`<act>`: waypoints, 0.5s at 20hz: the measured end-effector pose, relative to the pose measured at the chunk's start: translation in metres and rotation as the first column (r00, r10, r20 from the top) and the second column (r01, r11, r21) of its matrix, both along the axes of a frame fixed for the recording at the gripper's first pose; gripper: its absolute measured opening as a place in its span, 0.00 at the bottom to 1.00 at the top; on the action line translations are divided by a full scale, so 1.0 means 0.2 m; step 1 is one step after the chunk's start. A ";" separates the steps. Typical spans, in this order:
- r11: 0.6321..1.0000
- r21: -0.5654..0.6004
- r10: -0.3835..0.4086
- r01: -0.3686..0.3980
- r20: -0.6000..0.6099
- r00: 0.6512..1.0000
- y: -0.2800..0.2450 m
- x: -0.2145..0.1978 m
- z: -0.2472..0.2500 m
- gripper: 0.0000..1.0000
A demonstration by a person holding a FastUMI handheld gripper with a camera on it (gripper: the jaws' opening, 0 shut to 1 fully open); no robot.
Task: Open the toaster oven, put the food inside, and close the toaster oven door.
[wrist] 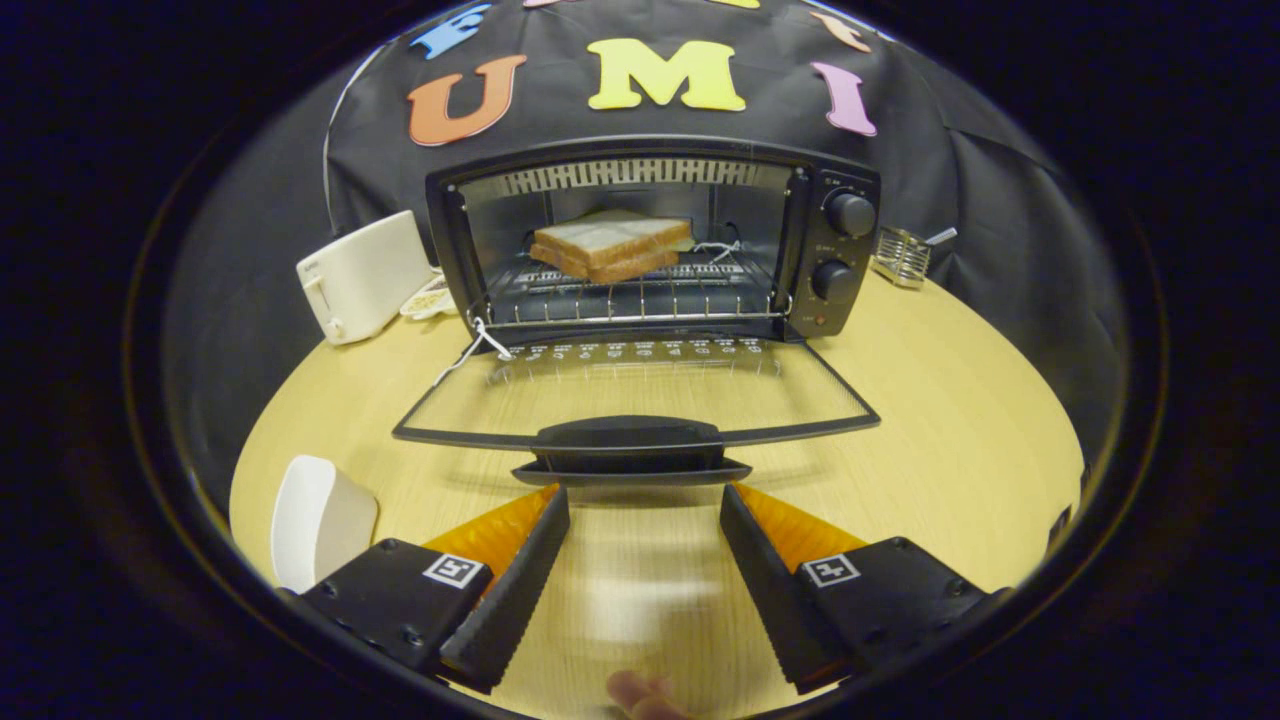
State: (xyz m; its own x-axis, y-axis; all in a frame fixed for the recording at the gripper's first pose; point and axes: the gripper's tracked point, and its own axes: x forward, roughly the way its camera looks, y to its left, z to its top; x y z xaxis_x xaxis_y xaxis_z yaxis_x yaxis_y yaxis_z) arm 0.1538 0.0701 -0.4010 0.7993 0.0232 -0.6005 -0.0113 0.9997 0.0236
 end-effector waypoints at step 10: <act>0.986 0.163 -0.041 0.042 -0.009 0.999 0.01 -0.01 0.09 0.98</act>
State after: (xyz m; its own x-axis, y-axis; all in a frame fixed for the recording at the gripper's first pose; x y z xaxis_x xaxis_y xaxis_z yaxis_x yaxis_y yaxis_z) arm 0.1528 0.0729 -0.3840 0.7984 0.0879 -0.5956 0.0309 0.9820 0.1863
